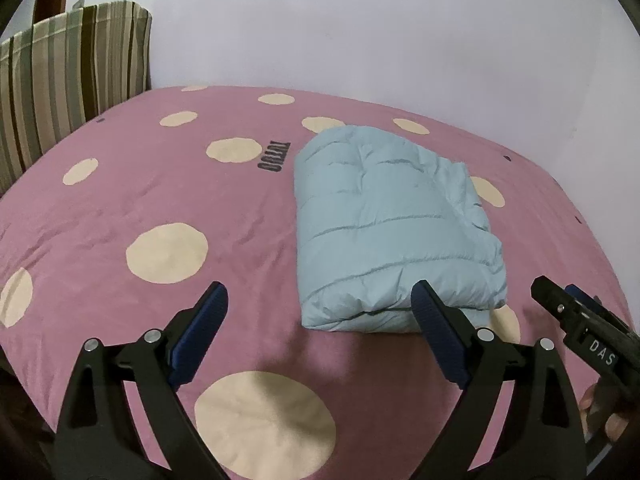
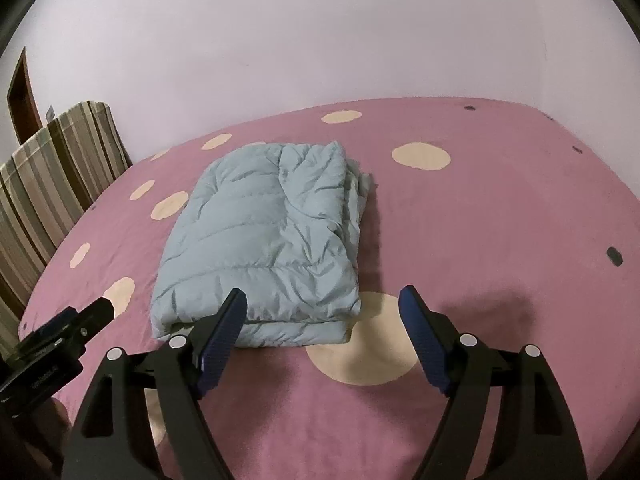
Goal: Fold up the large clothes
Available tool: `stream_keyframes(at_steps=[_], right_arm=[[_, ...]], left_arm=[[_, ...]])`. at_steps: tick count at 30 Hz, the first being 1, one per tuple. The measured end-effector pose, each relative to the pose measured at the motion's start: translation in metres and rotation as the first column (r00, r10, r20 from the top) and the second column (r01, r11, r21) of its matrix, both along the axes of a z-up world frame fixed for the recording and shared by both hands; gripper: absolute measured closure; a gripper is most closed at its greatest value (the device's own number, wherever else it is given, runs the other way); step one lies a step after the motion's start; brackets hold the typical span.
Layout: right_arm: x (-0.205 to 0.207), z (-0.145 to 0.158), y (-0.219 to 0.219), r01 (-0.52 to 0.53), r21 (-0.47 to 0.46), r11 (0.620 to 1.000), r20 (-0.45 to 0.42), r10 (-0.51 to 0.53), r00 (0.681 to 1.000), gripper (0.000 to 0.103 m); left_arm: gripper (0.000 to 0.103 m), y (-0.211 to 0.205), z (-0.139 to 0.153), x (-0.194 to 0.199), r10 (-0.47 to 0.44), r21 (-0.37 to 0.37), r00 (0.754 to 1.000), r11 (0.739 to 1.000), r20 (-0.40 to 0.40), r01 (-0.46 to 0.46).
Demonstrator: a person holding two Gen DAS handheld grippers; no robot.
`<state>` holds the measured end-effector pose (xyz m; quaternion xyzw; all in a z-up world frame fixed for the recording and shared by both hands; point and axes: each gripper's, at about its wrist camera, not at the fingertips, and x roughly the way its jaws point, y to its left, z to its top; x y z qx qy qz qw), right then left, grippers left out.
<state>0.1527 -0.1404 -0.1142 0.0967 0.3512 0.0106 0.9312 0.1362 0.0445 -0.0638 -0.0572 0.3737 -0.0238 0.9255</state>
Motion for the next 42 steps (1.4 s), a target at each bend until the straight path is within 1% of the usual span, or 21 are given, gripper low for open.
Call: stream_keyframes(at_steps=[5,20,42], right_arm=[[-0.002,0.001,0.005,-0.008,-0.017,1.000,0.007,0.008,1.000,0.026],[-0.005,0.002,0.009,-0.009,-0.032,0.999,0.014,0.009,1.000,0.026],[-0.006,0.002,0.013,-0.013,-0.040,0.999,0.016,0.013,1.000,0.026]], left_arm=[[0.010,-0.005,0.001,0.000,-0.007,0.017,1.000,1.000,0.004,0.007],[0.010,-0.008,0.002,-0.002,-0.014,0.027,1.000,1.000,0.008,0.014],[0.010,-0.007,0.002,-0.002,-0.013,0.025,1.000,1.000,0.009,0.013]])
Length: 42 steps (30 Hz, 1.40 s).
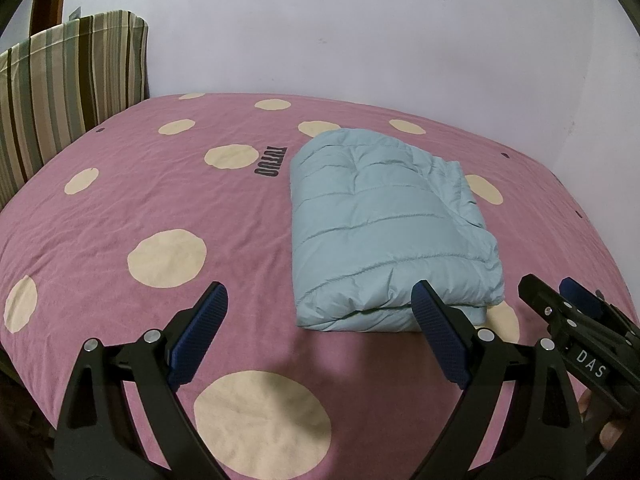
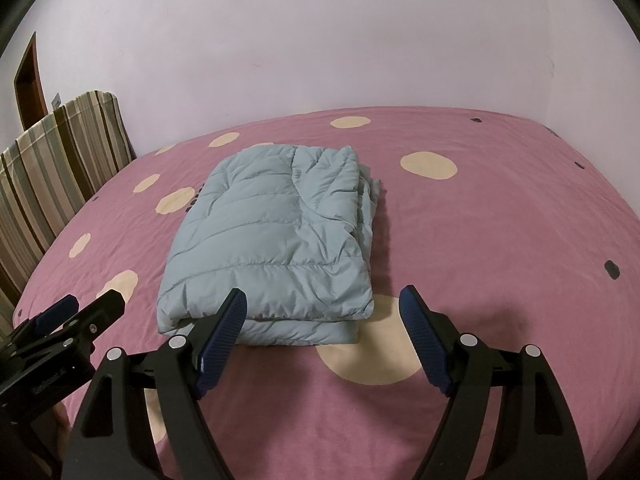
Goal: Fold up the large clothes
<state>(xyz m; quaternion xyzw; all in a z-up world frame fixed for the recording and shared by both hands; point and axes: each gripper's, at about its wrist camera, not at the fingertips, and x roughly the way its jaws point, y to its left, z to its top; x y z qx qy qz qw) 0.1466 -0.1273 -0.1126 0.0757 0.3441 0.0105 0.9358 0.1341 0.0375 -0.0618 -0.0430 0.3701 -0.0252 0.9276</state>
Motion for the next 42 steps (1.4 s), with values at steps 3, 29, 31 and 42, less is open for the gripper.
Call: stream_keyframes(at_steps=[3,29,31,42], right_arm=[[-0.0008,0.0003,0.0004,0.002,0.001,1.000,0.001,-0.002,1.000,0.026],[-0.0011,0.0021,0.0029,-0.008,-0.007,1.000,0.002,0.008,1.000,0.026],[-0.0015,0.0022,0.0036,-0.007,-0.007,1.000,0.001,0.007,1.000,0.026],[0.0022,0.0007,0.0026,-0.022,-0.010,1.000,-0.005,0.022,1.000,0.026]], left_arm=[[0.010,0.0003,-0.0001,0.0001,0.000,0.001,1.000,1.000,0.000,0.000],[0.010,-0.0021,0.0059,-0.0060,0.009,0.024,0.999,1.000,0.039,-0.010],[0.010,-0.0016,0.0066,-0.0063,0.014,0.025,0.999,1.000,0.044,-0.015],[0.010,0.0000,0.0062,-0.0059,0.015,0.011,0.999,1.000,0.045,-0.015]])
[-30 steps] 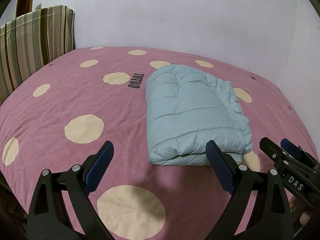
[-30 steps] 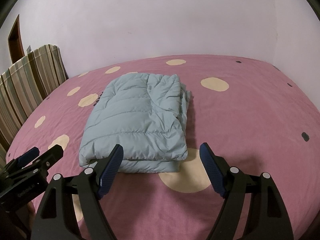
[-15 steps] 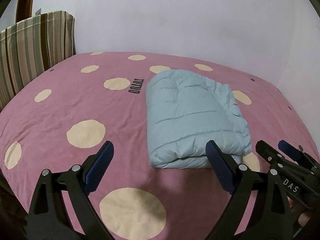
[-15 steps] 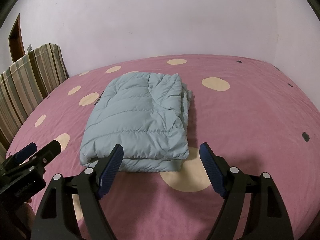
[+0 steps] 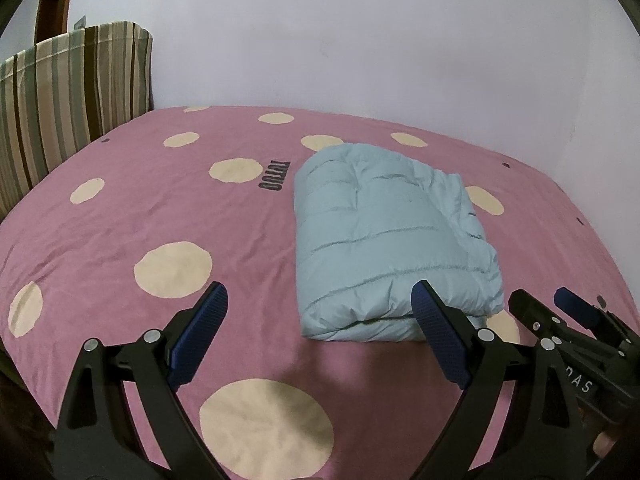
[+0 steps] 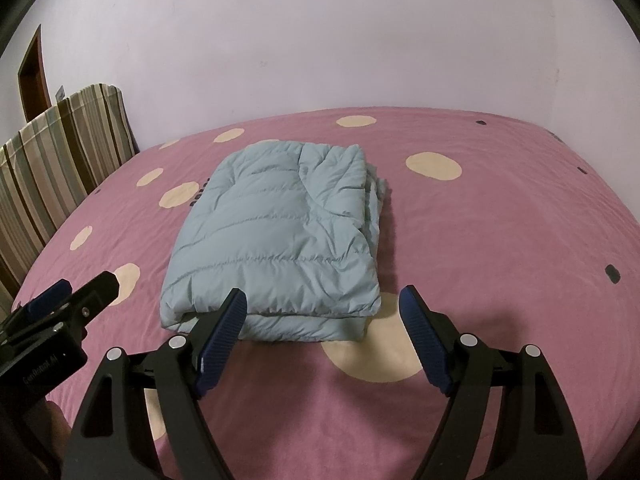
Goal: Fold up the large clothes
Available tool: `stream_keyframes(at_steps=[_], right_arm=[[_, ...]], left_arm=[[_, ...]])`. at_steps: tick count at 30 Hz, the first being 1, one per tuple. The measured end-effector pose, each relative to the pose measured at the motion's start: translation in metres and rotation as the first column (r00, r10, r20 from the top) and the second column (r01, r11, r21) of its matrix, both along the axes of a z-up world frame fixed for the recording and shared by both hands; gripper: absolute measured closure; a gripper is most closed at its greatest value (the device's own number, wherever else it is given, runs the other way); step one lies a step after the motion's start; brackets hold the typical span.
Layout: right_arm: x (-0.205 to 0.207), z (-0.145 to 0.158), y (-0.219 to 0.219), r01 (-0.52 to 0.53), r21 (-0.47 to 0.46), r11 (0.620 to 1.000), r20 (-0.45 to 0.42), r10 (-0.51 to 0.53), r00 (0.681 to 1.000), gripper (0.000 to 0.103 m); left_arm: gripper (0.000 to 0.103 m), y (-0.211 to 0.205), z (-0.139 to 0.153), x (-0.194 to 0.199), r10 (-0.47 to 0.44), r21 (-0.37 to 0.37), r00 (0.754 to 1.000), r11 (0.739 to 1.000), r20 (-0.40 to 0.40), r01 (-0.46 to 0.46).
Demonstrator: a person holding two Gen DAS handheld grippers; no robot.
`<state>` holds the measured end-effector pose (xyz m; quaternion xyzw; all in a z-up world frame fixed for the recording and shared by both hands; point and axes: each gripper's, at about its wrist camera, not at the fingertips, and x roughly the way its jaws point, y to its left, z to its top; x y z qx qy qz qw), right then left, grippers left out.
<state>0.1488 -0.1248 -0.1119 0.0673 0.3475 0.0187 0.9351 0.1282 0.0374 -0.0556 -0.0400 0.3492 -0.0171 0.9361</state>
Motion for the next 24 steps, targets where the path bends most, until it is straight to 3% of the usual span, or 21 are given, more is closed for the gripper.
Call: stream_keyframes(at_steps=[7,13,24], right_arm=[[0.003,-0.002,-0.002,-0.007,-0.001,1.000,-0.003,0.007,1.000,0.026],[0.005,-0.005,-0.003,-0.017,0.000,1.000,-0.010,0.017,1.000,0.026],[0.013,-0.012,-0.017,-0.010,0.004,1.000,-0.027,0.010,1.000,0.026]], left_arm=[[0.002,0.001,-0.004,0.003,0.023,-0.011,1.000,1.000,-0.013,-0.023],[0.002,-0.001,-0.008,0.002,0.053,0.050,0.999,0.997,0.012,-0.054],[0.002,0.005,-0.020,0.014,0.063,0.050,0.998,0.997,-0.031,-0.061]])
